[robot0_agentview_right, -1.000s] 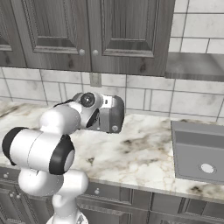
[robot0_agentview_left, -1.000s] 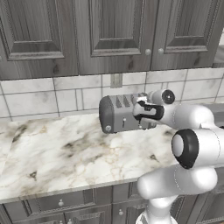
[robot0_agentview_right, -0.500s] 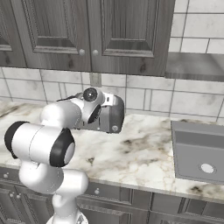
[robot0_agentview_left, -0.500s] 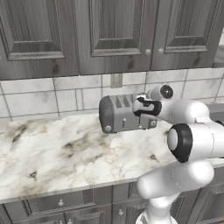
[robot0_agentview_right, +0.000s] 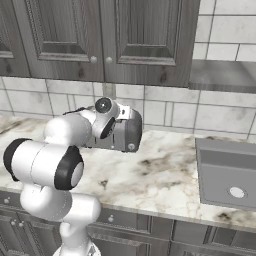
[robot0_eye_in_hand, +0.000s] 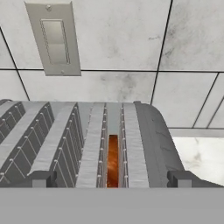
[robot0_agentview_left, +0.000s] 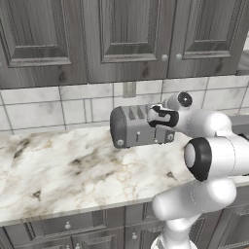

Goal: Start the toaster. Once the lever pops up, take the bread to the plate on the dining counter.

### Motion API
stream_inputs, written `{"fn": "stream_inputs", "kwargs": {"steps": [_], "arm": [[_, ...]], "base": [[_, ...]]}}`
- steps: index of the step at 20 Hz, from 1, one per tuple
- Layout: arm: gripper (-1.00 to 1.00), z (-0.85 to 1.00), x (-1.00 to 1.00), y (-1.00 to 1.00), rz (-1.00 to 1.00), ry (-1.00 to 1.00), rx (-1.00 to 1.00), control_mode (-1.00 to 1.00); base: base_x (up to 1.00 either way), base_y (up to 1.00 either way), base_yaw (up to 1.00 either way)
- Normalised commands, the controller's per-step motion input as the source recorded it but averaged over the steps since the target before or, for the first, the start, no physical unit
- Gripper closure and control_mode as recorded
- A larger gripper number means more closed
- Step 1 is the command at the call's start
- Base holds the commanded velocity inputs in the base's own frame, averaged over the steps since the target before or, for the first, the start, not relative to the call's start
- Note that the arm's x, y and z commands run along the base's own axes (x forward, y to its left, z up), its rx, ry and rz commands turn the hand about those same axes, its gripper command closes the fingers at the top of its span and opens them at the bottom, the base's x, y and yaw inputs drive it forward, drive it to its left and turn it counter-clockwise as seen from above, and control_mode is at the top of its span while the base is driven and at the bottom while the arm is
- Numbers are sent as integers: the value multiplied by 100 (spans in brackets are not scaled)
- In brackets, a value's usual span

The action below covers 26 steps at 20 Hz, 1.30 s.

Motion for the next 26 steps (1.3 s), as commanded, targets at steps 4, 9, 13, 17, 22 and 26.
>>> {"fn": "stream_inputs", "kwargs": {"steps": [4, 9, 13, 17, 22, 26], "arm": [[-100, 0, 0, 0, 0, 0, 0, -100], [-100, 0, 0, 0, 0, 0, 0, -100], [-100, 0, 0, 0, 0, 0, 0, -100], [-100, 0, 0, 0, 0, 0, 0, -100], [-100, 0, 0, 0, 0, 0, 0, -100], [-100, 0, 0, 0, 0, 0, 0, -100]], "base": [[0, 0, 0], [0, 0, 0], [0, 0, 0], [0, 0, 0], [0, 0, 0], [0, 0, 0]]}}
